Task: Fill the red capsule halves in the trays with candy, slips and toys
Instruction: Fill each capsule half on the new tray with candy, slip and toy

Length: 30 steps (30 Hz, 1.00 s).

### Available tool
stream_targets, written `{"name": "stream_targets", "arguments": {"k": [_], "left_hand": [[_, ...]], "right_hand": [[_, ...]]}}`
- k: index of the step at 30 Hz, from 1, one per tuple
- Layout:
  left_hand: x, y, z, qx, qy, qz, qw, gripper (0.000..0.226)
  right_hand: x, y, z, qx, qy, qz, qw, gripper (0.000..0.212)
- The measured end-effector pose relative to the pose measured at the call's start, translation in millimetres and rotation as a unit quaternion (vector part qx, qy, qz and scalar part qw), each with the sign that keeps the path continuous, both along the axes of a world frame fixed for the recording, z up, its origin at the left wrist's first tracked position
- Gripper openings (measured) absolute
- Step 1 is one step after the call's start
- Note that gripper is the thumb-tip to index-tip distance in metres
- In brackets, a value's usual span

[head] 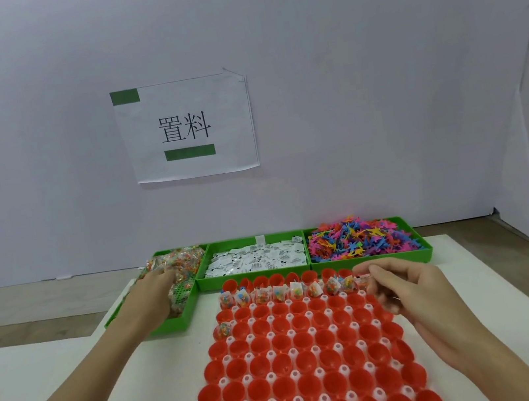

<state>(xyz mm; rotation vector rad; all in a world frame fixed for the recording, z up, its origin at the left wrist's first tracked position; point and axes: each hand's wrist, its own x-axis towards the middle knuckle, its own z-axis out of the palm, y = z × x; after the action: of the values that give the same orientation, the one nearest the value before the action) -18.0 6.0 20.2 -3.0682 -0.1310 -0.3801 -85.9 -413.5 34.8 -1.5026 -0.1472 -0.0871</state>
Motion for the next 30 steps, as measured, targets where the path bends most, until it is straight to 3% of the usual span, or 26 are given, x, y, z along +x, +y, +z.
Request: {"name": "stream_targets", "arguments": {"k": [5, 10, 12, 15, 18, 23, 28, 30], "left_hand": [[-4, 6, 4, 0.014, 0.015, 0.027, 0.999, 0.01], [-11, 7, 5, -0.018, -0.054, 0.02, 0.998, 0.023], [-16, 2, 7, -0.073, -0.124, 0.013, 0.99, 0.022], [-36, -22, 9, -0.207, -0.264, -0.024, 0.942, 0.008], [-65, -60, 6, -0.369, -0.306, -0.057, 0.876, 0.009], [-101, -101, -5, -0.564, -0.244, -0.098, 0.783, 0.016], [-103, -106, -7, -0.711, -0.171, -0.085, 0.677, 0.013], [-100, -104, -11, -0.729, -0.146, -0.089, 0.662, 0.019]], "right_hand": [[-3, -1, 4, 0.007, 0.003, -0.001, 1.0, 0.031], [-4, -3, 6, 0.004, 0.007, -0.01, 1.0, 0.031], [-5, -3, 6, 0.004, 0.012, -0.011, 1.0, 0.031], [-5, -3, 6, -0.001, 0.014, -0.013, 1.0, 0.031], [-6, -2, 7, -0.005, 0.019, -0.011, 1.0, 0.031], [-12, 5, 9, -0.043, -0.006, 0.007, 0.999, 0.032], [-8, 30, 13, -0.208, -0.078, 0.011, 0.975, 0.032], [5, 46, 18, -0.284, -0.101, 0.013, 0.953, 0.025]]}}
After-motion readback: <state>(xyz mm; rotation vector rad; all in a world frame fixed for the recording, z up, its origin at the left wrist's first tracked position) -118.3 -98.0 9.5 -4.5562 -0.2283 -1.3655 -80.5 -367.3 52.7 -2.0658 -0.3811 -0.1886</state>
